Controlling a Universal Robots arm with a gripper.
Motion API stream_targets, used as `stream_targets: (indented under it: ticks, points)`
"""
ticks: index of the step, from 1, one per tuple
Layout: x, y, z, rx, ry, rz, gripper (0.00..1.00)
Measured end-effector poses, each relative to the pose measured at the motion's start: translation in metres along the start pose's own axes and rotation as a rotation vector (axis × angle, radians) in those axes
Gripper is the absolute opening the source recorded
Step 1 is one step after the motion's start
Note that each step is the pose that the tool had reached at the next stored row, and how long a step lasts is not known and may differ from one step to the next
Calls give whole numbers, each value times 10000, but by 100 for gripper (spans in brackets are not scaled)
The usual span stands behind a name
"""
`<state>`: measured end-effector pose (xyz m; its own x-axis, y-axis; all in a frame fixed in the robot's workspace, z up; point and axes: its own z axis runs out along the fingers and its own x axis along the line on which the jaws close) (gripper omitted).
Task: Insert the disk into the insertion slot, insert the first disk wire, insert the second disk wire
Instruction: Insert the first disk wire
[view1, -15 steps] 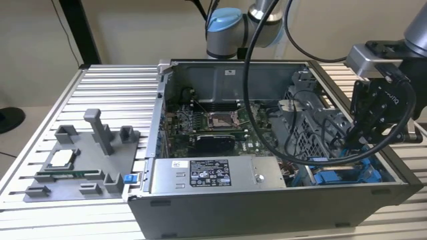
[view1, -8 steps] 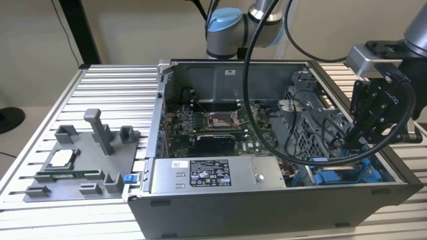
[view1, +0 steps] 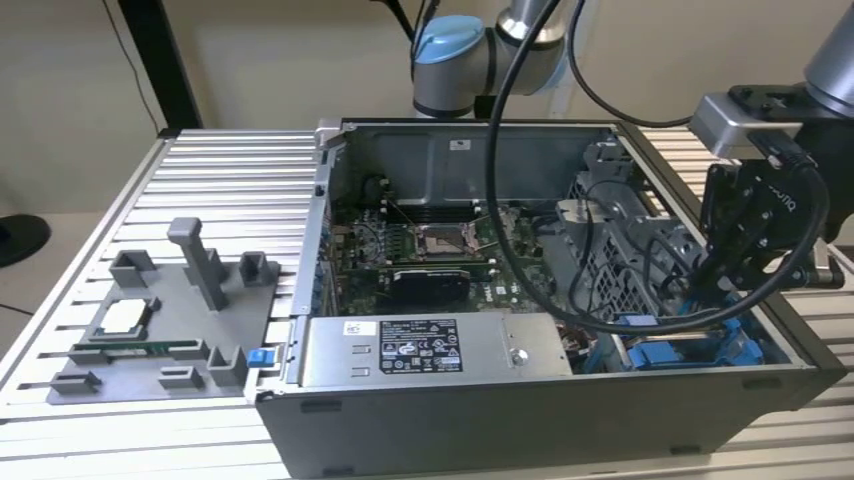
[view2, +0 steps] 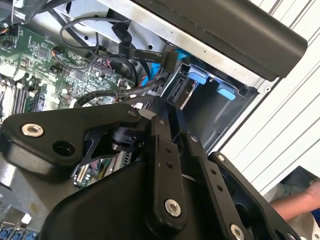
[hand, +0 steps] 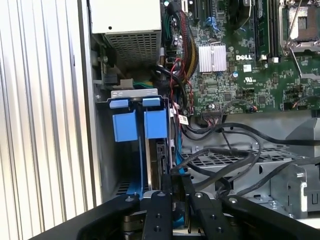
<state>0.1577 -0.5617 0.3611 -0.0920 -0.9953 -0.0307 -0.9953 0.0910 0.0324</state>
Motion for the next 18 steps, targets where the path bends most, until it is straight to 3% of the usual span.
stream_targets:
  ticks: [12,18]
  points:
    - [3,-50,102,30,37,-52,0]
    - [14,-87,140,29,97,-164,0]
